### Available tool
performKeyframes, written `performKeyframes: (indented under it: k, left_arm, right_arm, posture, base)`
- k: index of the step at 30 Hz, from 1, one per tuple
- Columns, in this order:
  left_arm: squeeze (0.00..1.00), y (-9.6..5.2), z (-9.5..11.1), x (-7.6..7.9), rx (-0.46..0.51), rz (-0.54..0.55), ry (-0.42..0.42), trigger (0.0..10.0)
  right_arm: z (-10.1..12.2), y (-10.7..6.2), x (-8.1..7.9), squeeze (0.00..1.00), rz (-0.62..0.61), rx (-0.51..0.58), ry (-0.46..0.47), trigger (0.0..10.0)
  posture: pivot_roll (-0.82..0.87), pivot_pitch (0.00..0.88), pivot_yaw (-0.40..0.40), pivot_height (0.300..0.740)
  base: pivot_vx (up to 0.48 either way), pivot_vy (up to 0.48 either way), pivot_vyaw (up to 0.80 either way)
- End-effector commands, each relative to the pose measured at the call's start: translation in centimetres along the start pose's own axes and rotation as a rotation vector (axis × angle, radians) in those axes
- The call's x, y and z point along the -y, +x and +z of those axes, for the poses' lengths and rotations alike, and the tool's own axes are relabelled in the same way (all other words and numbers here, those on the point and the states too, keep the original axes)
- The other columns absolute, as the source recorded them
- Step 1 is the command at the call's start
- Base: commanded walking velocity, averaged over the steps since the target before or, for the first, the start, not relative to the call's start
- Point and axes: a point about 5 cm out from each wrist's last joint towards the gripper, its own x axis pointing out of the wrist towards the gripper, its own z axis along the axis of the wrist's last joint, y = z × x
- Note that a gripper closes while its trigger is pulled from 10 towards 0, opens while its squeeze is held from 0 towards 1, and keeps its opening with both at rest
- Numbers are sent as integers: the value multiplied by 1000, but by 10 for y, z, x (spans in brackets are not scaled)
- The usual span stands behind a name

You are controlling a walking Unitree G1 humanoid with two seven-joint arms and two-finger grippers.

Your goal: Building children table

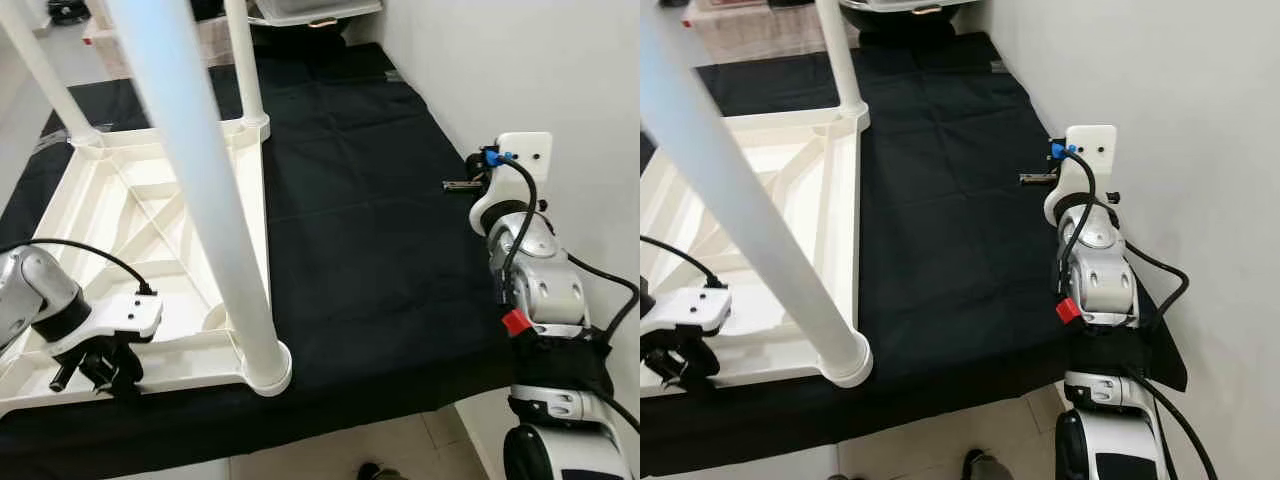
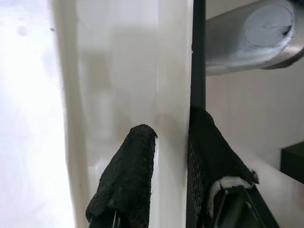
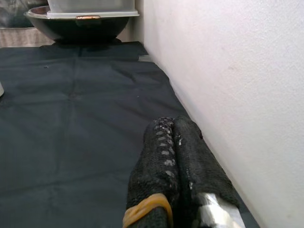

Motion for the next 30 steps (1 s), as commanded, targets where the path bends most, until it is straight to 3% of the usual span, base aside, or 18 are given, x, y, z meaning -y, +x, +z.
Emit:
performKeyframes:
  k: [1, 2, 10, 11, 15, 17, 19, 21, 28, 30]
  left_arm:
    - [0, -13, 2, -6, -22, 60, 25, 10000]
    - [1000, -22, 2, -6, -59, 50, 23, 10000]
    - [1000, -27, 0, -7, -78, 72, 16, 10000]
    - [0, -27, 7, -13, -26, 119, 25, 10000]
    - [0, -31, 38, -34, 171, 325, 66, 10000]
    - [0, -32, 44, -38, 214, 370, 68, 10000]
    - [0, -26, 61, -52, 341, 554, 63, 10000]
    - [0, -19, 71, -58, 439, 663, 36, 10000]
    - [0, -1, 84, -53, 604, 848, -56, 10000]
    - [0, 9, 84, -46, 677, 1006, -149, 10000]
  right_arm:
    - [-2, 1, -6, 0, 9, 3, 15, 10000]
    - [-3, 2, -10, 0, 17, 6, 26, 10000]
    - [-3, 3, -10, 0, 6, 15, 32, 10000]
    - [-3, 3, -10, 0, 4, 15, 35, 10000]
    - [-6, 2, -11, 0, 11, 12, 37, 10000]
    - [-7, 2, -12, 0, 11, 12, 39, 10000]
    - [-13, 0, -12, 0, 11, 7, 38, 10000]
    - [-17, -1, -14, 0, 16, 8, 43, 10000]
    - [-29, -10, -12, 0, 35, 11, 30, 10000]
    - [-41, -21, -10, 0, 62, 7, 35, 10000]
  posture:
    - [87, 138, -7, 740]
    - [98, 127, -2, 740]
    - [101, 113, 1, 740]
    - [100, 107, 3, 740]
    - [103, 91, 5, 740]
    - [103, 91, 5, 740]
    - [104, 75, 0, 740]
    - [94, 68, 2, 740]
    - [90, 47, 9, 740]
    - [90, 36, 2, 740]
  base:
    - [0, 0, 0]
    - [0, 0, 0]
    - [0, 0, 0]
    - [0, 0, 0]
    - [0, 0, 0]
    - [0, 0, 0]
    - [0, 0, 0]
    - [0, 0, 0]
    - [0, 0, 0]
    - [0, 0, 0]
